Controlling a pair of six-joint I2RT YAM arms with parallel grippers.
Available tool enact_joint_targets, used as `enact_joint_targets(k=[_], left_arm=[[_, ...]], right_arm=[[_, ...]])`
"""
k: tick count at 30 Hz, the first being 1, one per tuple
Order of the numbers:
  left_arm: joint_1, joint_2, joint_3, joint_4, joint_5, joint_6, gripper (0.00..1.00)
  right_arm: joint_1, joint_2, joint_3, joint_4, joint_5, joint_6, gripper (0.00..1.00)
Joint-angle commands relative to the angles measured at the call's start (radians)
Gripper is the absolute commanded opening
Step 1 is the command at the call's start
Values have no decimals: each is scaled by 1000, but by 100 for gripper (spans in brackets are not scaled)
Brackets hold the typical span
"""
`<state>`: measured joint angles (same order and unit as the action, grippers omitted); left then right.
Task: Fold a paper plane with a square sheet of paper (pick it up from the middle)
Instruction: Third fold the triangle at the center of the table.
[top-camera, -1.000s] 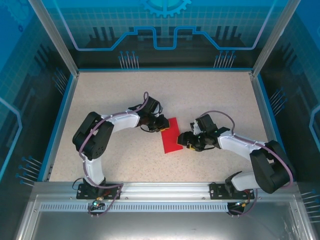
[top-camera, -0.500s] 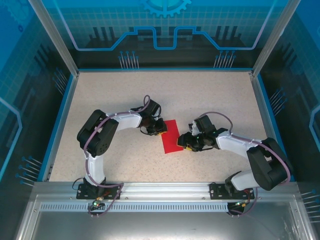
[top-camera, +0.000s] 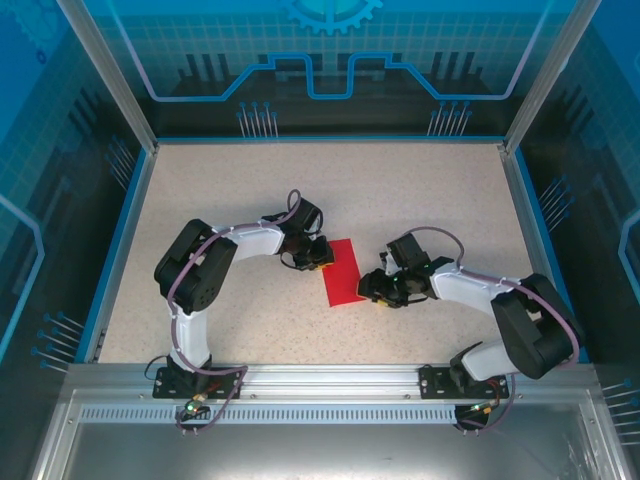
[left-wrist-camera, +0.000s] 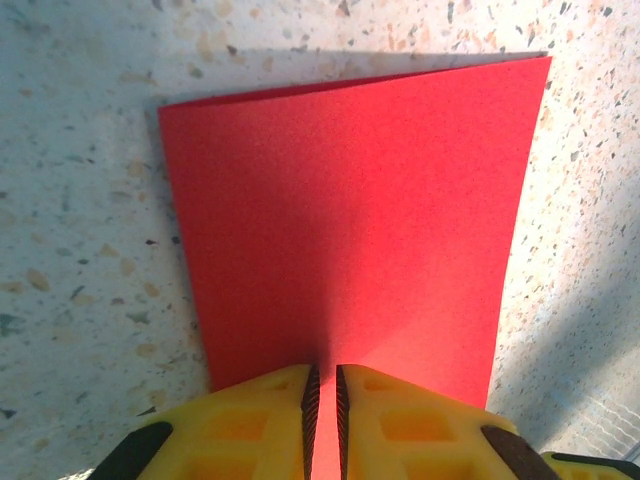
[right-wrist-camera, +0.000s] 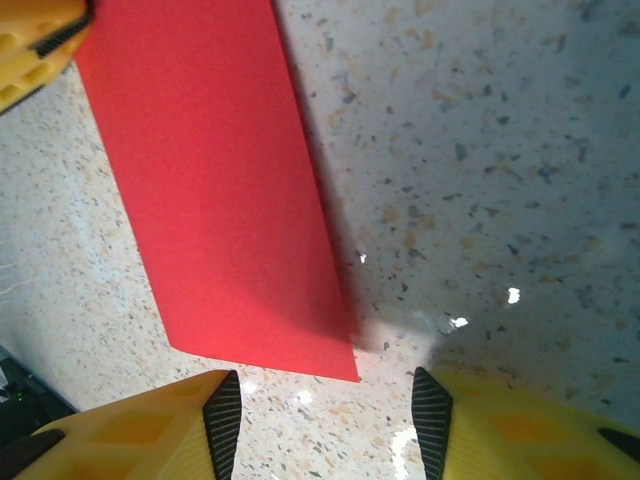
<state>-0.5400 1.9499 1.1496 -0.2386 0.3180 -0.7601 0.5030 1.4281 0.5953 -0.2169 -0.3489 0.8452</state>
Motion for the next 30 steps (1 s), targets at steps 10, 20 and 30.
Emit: enact_joint_targets(k=[10, 20, 30], left_arm=[[-7, 32, 12, -77, -43, 2, 17], [-7, 39, 16, -81, -43, 2, 16], [-8, 40, 12, -83, -45, 2, 16]], right_arm=[[32, 44, 32, 17, -47, -6, 48], [32, 50, 30, 71, -56, 21, 43], [32, 65, 19, 112, -58, 64, 38]])
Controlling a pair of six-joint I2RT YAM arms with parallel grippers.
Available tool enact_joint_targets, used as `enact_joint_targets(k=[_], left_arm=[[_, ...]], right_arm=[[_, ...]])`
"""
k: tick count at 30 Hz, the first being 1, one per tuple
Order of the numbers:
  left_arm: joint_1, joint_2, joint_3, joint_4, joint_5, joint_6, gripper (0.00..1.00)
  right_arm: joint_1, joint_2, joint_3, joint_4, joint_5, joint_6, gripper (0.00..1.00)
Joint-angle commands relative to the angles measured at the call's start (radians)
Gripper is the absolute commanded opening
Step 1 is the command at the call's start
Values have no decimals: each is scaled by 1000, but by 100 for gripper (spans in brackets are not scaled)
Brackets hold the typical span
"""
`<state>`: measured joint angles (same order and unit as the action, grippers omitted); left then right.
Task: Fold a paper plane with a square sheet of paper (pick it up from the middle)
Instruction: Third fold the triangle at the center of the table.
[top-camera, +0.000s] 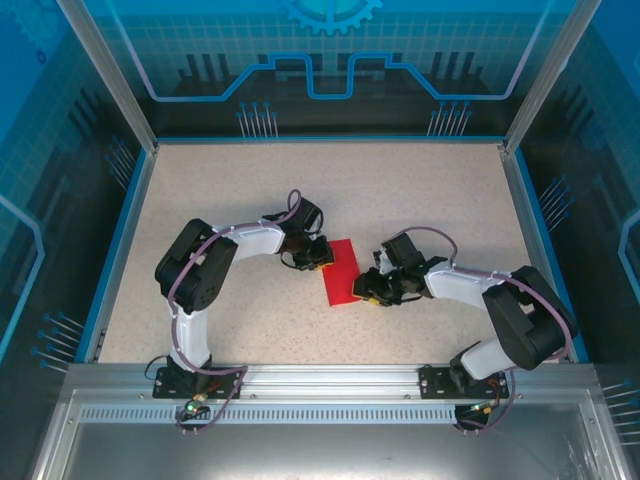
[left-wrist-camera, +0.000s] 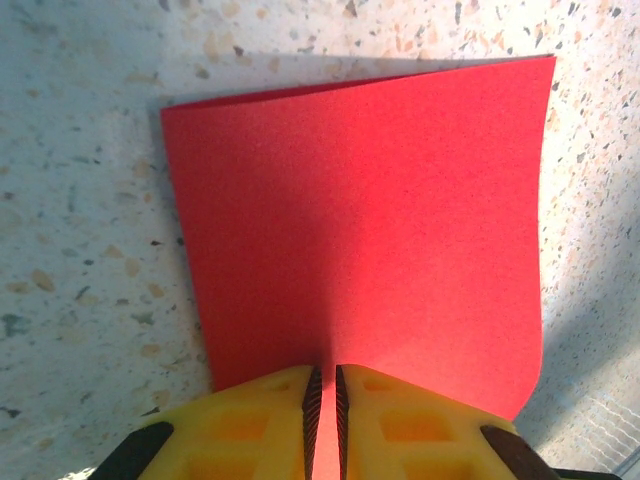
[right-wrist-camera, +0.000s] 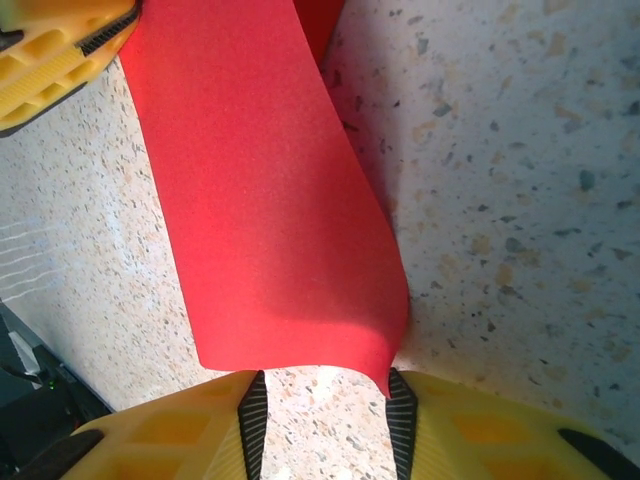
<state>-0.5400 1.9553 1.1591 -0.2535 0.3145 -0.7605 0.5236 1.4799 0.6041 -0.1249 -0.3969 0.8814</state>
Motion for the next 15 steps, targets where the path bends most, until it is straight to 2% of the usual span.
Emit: enact_joint_targets(k=[1, 3, 9, 15], left_arm=[[-7, 34, 2, -68, -41, 3, 16], [-6, 33, 1, -70, -43, 3, 16], [-7, 35, -1, -68, -46, 1, 16], [-7, 34, 1, -75, -51, 1, 16]], right_arm=[[12, 13, 9, 10, -3, 39, 37], [11, 12, 15, -33, 19, 51, 35], [10, -33, -10, -73, 73, 73, 42], [9, -6, -19, -26, 44, 81, 41]])
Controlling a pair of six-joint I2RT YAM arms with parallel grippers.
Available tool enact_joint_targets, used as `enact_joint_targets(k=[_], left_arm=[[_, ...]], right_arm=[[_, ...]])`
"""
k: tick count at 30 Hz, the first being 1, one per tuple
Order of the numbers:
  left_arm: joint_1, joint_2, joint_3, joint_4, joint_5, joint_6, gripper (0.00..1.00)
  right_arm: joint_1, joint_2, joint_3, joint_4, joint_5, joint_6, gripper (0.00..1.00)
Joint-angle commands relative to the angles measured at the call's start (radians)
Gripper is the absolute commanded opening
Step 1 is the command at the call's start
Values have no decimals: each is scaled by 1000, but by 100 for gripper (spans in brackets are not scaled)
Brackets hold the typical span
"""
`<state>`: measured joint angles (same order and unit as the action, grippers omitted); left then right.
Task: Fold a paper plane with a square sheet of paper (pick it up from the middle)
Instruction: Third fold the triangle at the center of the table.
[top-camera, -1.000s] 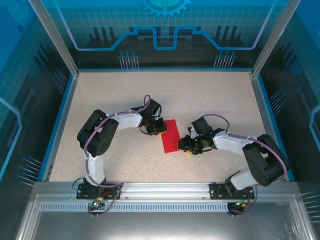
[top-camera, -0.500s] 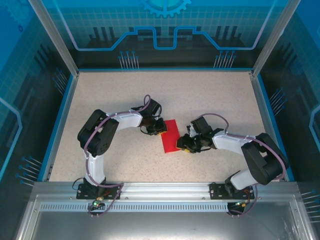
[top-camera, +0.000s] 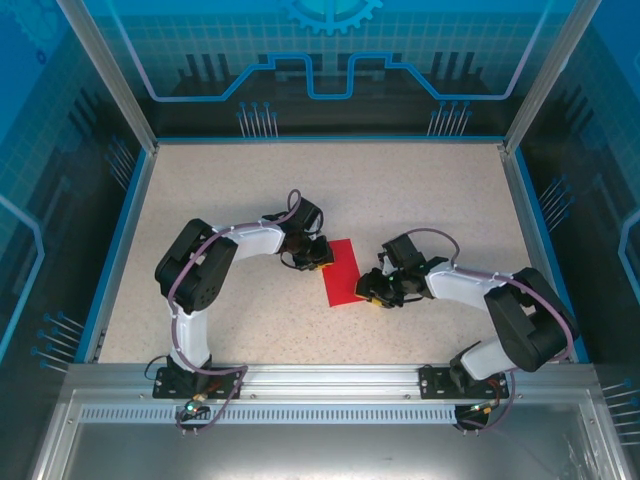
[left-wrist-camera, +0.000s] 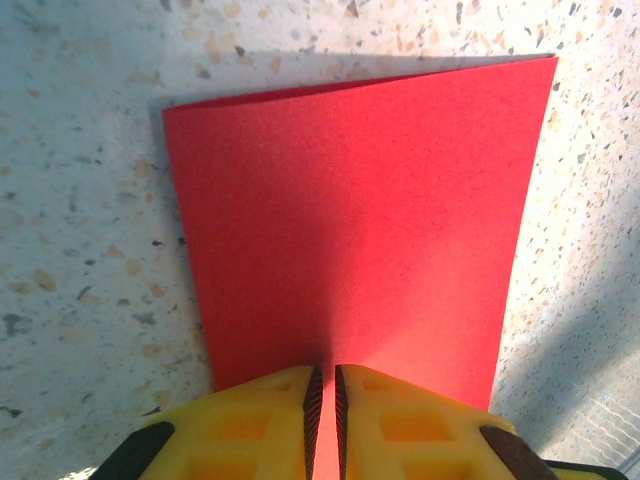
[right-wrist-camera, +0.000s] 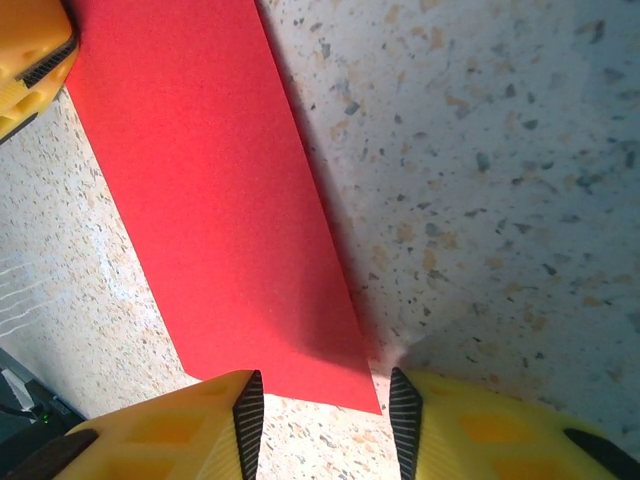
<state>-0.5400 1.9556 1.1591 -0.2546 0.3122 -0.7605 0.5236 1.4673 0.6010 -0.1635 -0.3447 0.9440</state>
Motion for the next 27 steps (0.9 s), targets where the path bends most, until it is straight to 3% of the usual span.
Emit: enact_joint_targets(k=[1, 17, 27], left_arm=[[-7, 34, 2, -77, -51, 1, 16], [-8, 34, -3, -92, -70, -2, 16], [-7, 34, 2, -100, -71, 1, 16]], right_arm=[[9, 12, -17, 27, -20, 22, 40], [-2, 13, -73, 147, -53, 90, 34], [-9, -44, -95, 167, -38, 109, 9]])
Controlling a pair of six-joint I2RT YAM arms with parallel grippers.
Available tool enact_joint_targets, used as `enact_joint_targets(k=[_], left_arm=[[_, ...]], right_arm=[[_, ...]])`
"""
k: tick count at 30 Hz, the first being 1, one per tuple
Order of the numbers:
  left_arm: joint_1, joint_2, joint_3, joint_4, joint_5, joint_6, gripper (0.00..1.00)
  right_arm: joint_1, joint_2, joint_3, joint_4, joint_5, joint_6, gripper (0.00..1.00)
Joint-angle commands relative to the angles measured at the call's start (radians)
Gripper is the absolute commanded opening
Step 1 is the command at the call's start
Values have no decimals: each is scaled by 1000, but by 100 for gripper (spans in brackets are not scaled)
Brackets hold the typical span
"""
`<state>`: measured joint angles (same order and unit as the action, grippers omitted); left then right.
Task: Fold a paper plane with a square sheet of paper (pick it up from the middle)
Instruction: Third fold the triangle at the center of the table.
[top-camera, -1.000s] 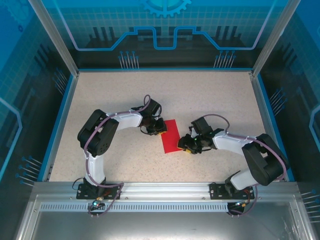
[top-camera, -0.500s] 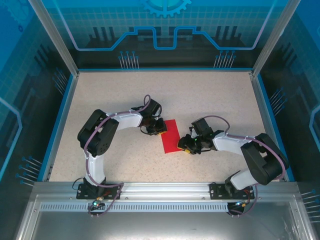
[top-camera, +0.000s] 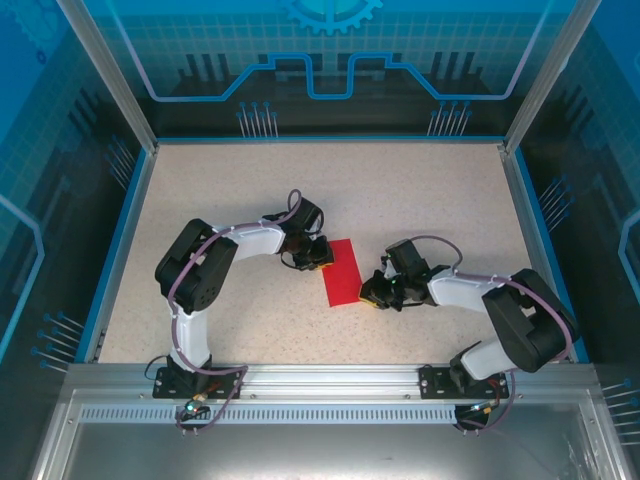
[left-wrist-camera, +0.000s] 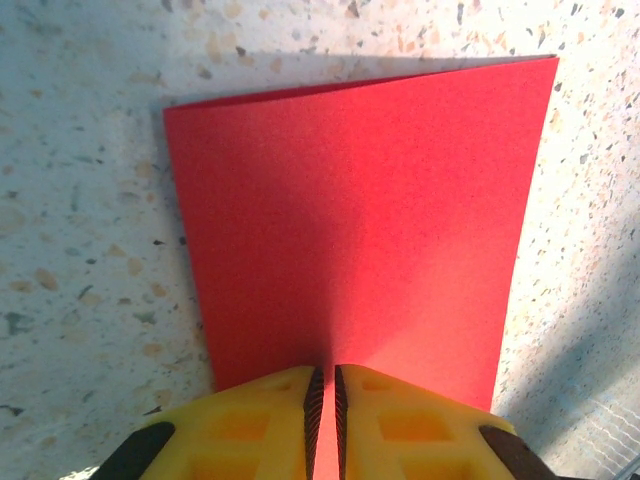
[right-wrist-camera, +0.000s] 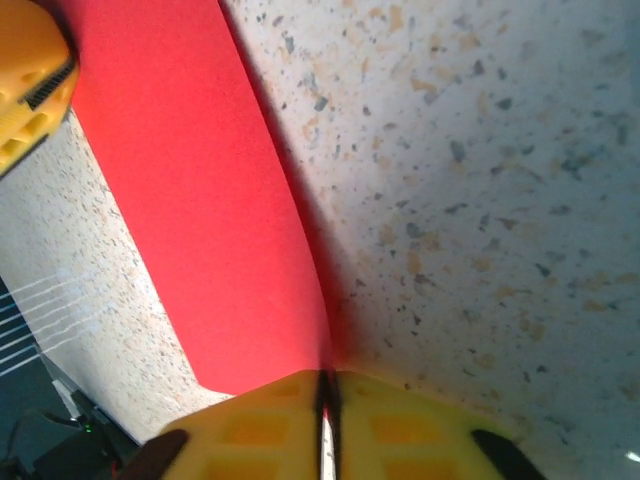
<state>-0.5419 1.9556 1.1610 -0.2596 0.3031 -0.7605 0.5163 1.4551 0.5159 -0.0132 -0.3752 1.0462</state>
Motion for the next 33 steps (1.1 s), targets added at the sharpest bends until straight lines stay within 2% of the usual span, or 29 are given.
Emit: enact_joint_targets(k=[1, 9, 20, 26, 33], left_arm=[[-4, 34, 1, -96, -62, 2, 16], [-6, 35, 16, -107, -59, 9, 16], [-4, 28, 43, -126, -41, 35, 16], [-5, -43, 62, -83, -3, 71, 16], [1, -77, 68, -75, -77, 75, 16]], right_arm=[[-1, -41, -7, 11, -5, 2, 7], [2, -65, 83, -72, -20, -77, 5], [41, 91, 214, -48, -73, -131, 5], [53, 161, 249, -32, -73, -150, 5], [56, 223, 271, 8, -78, -152, 5]])
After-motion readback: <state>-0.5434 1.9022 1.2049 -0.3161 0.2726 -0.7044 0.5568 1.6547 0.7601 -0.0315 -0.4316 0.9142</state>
